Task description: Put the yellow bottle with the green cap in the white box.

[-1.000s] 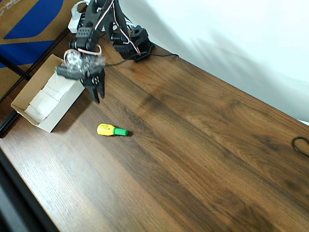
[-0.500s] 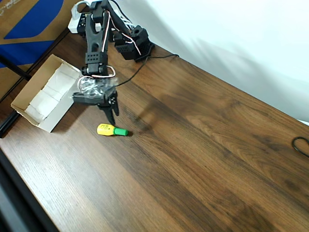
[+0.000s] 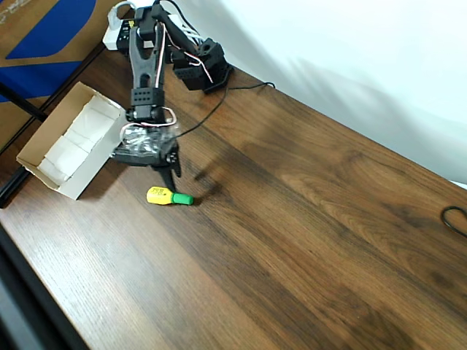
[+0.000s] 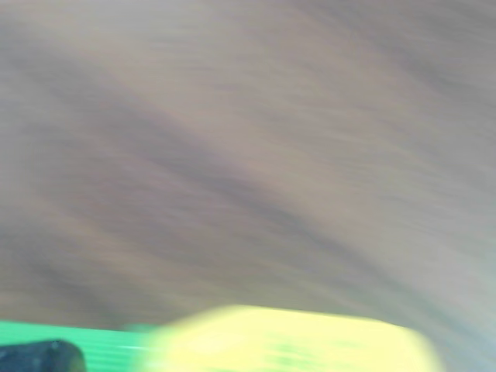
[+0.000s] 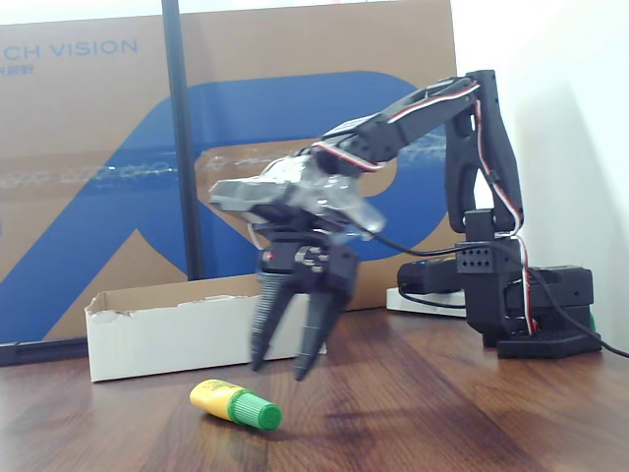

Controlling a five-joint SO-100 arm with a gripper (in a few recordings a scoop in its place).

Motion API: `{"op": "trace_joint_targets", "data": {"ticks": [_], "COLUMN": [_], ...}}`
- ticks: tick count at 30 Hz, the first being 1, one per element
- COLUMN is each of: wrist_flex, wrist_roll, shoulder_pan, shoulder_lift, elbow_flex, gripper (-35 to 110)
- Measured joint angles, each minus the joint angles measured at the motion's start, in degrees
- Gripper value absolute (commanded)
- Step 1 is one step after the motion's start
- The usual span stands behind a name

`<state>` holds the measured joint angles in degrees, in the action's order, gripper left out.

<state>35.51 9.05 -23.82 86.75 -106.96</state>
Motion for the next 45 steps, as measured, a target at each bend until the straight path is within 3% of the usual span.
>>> {"op": "trace_joint_targets", "data": {"ticks": [10, 22, 45], "wrist_flex": [2.2, 13.36, 10.81], "wrist_roll": [-1.93, -6.77, -6.15], "shoulder_pan": [4.83, -1.32, -2.02], "shoulder_lift": [0.18, -6.33, -17.31], "elbow_flex": [-1.49, 19.07, 20.21], "gripper": [22, 23, 23]}}
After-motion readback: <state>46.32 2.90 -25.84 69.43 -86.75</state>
